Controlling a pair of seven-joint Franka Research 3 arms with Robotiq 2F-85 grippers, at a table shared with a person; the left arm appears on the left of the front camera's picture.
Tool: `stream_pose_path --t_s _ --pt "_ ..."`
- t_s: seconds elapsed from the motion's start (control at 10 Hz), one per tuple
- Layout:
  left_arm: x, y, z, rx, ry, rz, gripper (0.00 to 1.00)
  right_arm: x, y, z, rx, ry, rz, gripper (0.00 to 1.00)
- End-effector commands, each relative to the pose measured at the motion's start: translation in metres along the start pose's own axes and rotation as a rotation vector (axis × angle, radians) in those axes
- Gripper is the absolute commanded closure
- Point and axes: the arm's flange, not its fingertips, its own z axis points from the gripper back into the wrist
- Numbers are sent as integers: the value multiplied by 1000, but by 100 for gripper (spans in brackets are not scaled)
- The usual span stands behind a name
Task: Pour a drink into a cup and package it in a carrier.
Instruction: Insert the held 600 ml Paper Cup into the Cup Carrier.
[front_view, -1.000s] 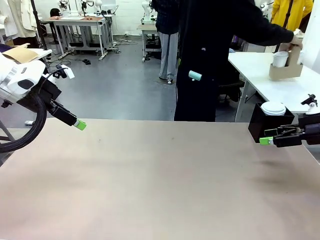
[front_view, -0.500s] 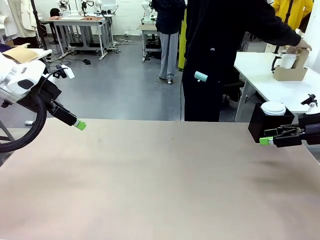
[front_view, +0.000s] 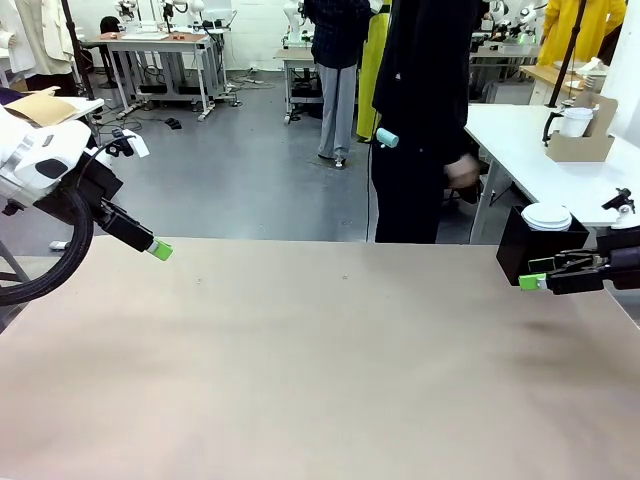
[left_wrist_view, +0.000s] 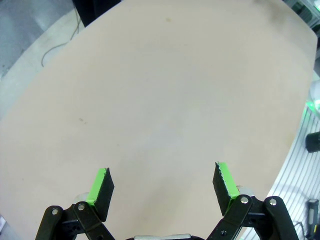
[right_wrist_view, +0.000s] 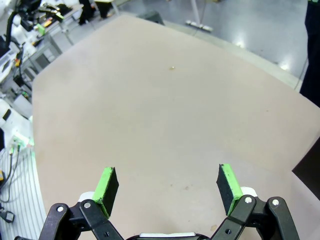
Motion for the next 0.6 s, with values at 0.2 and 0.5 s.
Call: stream_pose_path --t_s 0.2,0.5 --pt "1 0 0 -9 -7 15 0 2 0 2 -3 0 6 0" --pt "1 0 0 -9 -7 15 0 2 0 2 -3 0 6 0"
